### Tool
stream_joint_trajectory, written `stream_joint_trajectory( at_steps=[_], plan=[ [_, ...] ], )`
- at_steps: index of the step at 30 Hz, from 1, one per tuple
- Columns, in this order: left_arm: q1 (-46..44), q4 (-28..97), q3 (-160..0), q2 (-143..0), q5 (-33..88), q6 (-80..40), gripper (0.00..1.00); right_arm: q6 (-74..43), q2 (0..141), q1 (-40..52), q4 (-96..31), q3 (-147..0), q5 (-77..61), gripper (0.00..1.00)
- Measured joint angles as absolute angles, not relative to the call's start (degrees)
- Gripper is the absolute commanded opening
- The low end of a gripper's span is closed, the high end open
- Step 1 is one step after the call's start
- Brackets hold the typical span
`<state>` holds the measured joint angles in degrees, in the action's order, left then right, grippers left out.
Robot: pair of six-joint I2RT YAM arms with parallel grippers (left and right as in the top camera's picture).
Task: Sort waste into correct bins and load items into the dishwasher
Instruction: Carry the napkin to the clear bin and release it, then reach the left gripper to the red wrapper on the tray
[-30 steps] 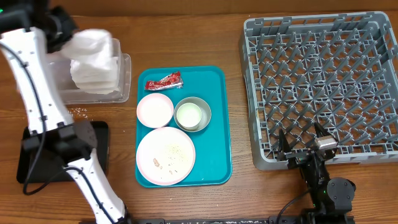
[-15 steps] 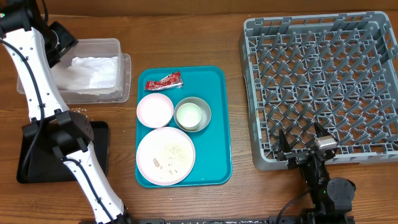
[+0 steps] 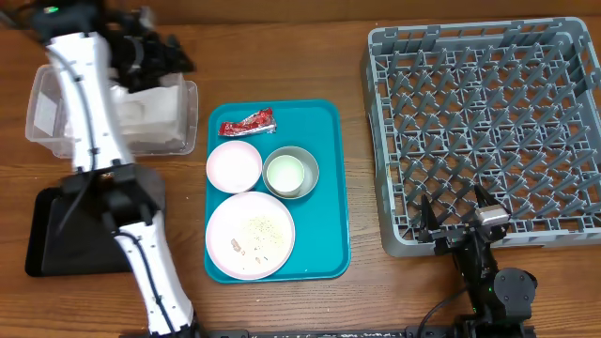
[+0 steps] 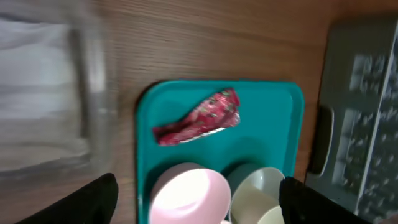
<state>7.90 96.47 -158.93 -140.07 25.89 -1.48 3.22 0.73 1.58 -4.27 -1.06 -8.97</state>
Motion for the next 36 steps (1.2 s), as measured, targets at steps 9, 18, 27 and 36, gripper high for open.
stream_joint_trajectory(
  at_steps=[9,18,27,36],
  plan=[
    [-10.59,96.49,-158.32,-140.07,13.58,-3.51,0.86,3.25,0.73,1.58,-4.27,-1.06,-8.95,1.00],
    [-18.39,96.51,-147.28,-138.50,4.38,-4.73,1.00,3.22,0.73,1.58,-4.27,-1.06,-8.97,1.00],
    [-17.21,94.26,-133.84,-134.76,2.13,-6.07,1.00,3.22,0.73,1.58,-4.29,-1.06,-8.97,1.00],
    [-15.97,78.08,-123.87,-134.50,1.30,-6.28,0.99,3.25,0.73,1.58,-4.27,-1.06,-8.97,1.00]
  ],
)
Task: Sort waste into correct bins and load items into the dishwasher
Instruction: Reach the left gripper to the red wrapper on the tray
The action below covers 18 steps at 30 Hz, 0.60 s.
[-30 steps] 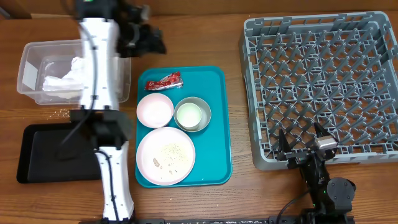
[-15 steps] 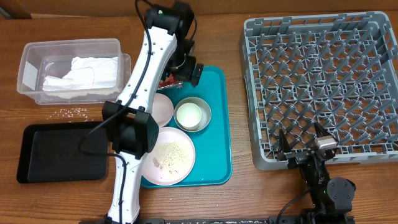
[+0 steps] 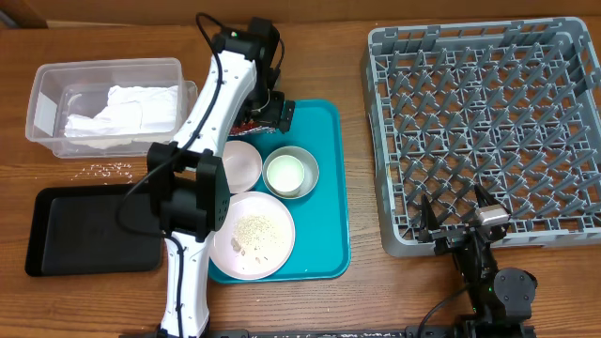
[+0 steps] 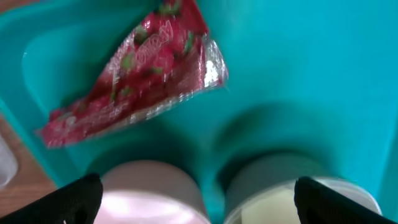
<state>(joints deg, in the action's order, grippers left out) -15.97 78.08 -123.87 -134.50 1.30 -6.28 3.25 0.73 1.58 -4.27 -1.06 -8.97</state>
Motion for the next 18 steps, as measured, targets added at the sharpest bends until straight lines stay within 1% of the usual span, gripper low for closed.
stream_joint_trajectory(
  at_steps=[5,11,12,13,15,17,18],
  plan=[
    [-15.97,68.84,-118.15,-134.50,-0.38,-6.44,0.98,3.25,0.73,1.58,-4.27,-1.06,-8.97,1.00],
    [-15.68,64.16,-112.92,-134.50,-1.58,-5.61,0.96,3.25,0.73,1.58,-4.27,-1.06,-8.99,1.00],
    [-15.68,63.22,-111.92,-134.50,-1.67,-5.13,0.94,3.25,0.73,1.58,-4.27,-1.06,-8.97,1.00],
    [-15.64,62.41,-111.28,-134.50,-1.78,-4.73,0.91,3.22,0.73,1.58,-4.29,-1.06,-8.99,1.00],
    [-15.64,60.16,-109.65,-134.50,-1.83,-3.95,0.81,3.22,0.73,1.58,-4.25,-1.06,-8.99,1.00],
    [-15.64,58.48,-108.62,-134.06,-1.54,-3.16,0.67,3.22,0.73,1.58,-4.29,-1.06,-8.97,1.00],
    [-15.64,57.60,-108.22,-133.78,-1.76,-2.90,0.55,3.25,0.73,1.58,-4.27,-1.06,-8.97,1.00]
  ],
)
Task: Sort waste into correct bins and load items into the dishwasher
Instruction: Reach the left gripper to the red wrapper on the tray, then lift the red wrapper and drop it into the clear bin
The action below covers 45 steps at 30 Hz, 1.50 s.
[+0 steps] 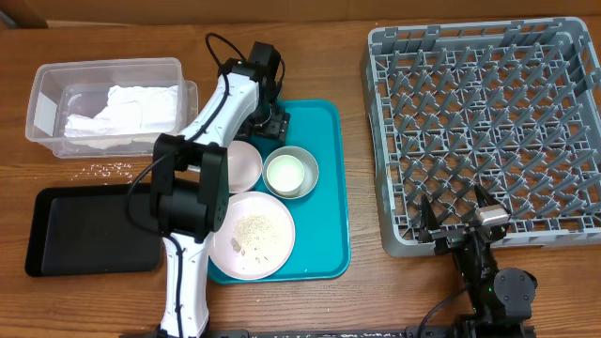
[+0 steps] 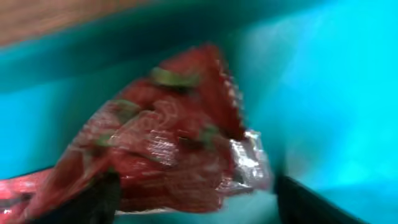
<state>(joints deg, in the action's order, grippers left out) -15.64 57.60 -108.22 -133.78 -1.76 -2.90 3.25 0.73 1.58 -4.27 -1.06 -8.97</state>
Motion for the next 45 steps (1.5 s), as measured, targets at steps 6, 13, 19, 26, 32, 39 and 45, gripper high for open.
stream_joint_trajectory(
  at_steps=[6,13,19,26,32,39,45],
  plan=[
    [-15.64,56.51,-107.85,-133.69,-2.15,-2.59,0.04,3.22,0.73,1.58,-4.27,-1.06,-8.97,1.00],
    [-15.64,62.78,-111.90,-133.69,-2.44,-5.85,0.04,3.22,0.73,1.58,-4.27,-1.06,-8.97,1.00],
    [-14.96,69.14,-124.49,-133.05,-2.42,-11.07,0.04,3.22,0.73,1.58,-4.29,-1.06,-8.99,1.00],
    [-10.52,72.38,-134.63,-126.15,-1.52,-14.74,0.04,3.25,0.73,1.58,-4.27,-1.06,-8.99,1.00],
    [-2.26,72.07,-135.83,-121.73,-1.58,-20.12,0.04,3.22,0.73,1.58,-4.29,-1.06,-8.97,1.00],
    [9.17,71.55,-134.96,-123.24,-1.52,-34.48,0.10,3.25,0.73,1.58,-4.27,-1.06,-8.97,1.00],
    [16.93,72.03,-134.28,-127.37,0.08,-42.39,1.00,3.25,0.73,1.58,-4.27,-1.06,-8.97,1.00]
  ],
)
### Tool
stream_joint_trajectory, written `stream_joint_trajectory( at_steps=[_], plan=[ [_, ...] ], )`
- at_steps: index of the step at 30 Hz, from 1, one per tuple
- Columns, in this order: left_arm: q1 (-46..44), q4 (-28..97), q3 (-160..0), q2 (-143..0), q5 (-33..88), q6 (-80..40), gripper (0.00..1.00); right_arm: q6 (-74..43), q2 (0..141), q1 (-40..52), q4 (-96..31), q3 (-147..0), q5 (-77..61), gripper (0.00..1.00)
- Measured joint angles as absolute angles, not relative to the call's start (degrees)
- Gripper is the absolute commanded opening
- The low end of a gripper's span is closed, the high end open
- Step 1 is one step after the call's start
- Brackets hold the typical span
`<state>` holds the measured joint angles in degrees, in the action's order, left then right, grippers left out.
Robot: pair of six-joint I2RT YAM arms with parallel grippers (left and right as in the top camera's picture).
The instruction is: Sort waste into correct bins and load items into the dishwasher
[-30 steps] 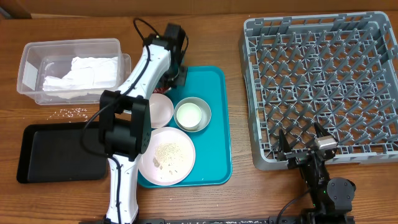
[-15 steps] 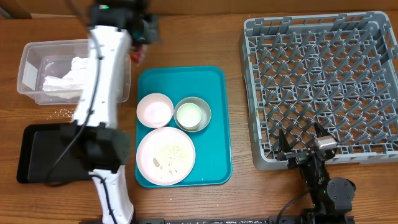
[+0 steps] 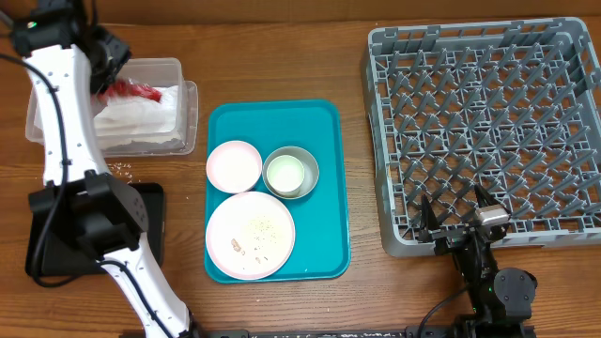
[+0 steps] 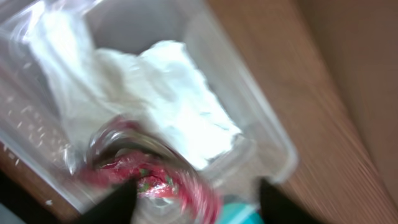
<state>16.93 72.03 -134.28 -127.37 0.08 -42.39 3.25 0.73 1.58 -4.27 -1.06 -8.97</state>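
Note:
My left gripper is over the clear plastic bin at the back left, its jaws spread apart. The red wrapper shows above the white tissue in the bin. In the left wrist view the wrapper is a red blur between the dark fingers, and it seems loose. The teal tray holds a pink bowl, a metal cup and a pink plate with crumbs. My right gripper rests open at the front edge of the grey dish rack.
A black tray lies at the front left, partly under my left arm. A few crumbs lie on the wood between the bin and the black tray. Bare wood separates the teal tray from the rack.
My left gripper was down on the teal tray around the red wrapper. Now it is over the clear bin, and the wrapper is there with it, off the tray.
The left gripper was open over the bin while the wrapper lay at the tray's back edge. Then it was above the wrapper on the tray, then down around it. Now the wrapper is at the bin. The right arm has stayed still.

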Motion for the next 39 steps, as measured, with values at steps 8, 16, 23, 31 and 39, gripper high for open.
stream_joint_trajectory(
  at_steps=[8,16,23,31,39],
  plan=[
    [22.02,73.52,-133.73,-128.31,11.88,-38.46,0.94,3.25,0.73,1.58,-4.27,-1.06,-8.97,1.00],
    [19.03,74.17,-133.73,-128.31,25.78,-20.01,0.64,3.25,0.73,1.58,-4.29,-1.06,-8.97,1.00],
    [4.93,76.84,-133.71,-128.31,26.37,-3.77,0.36,3.27,0.73,1.58,-4.27,-1.06,-8.97,1.00],
    [-11.22,75.61,-133.43,-129.69,11.64,-3.46,0.22,3.25,0.73,1.58,-4.29,-1.06,-8.97,1.00],
    [-16.60,75.20,-133.38,-140.07,5.28,-8.93,0.14,3.27,0.73,1.58,-4.25,-1.06,-8.97,1.00]
  ],
)
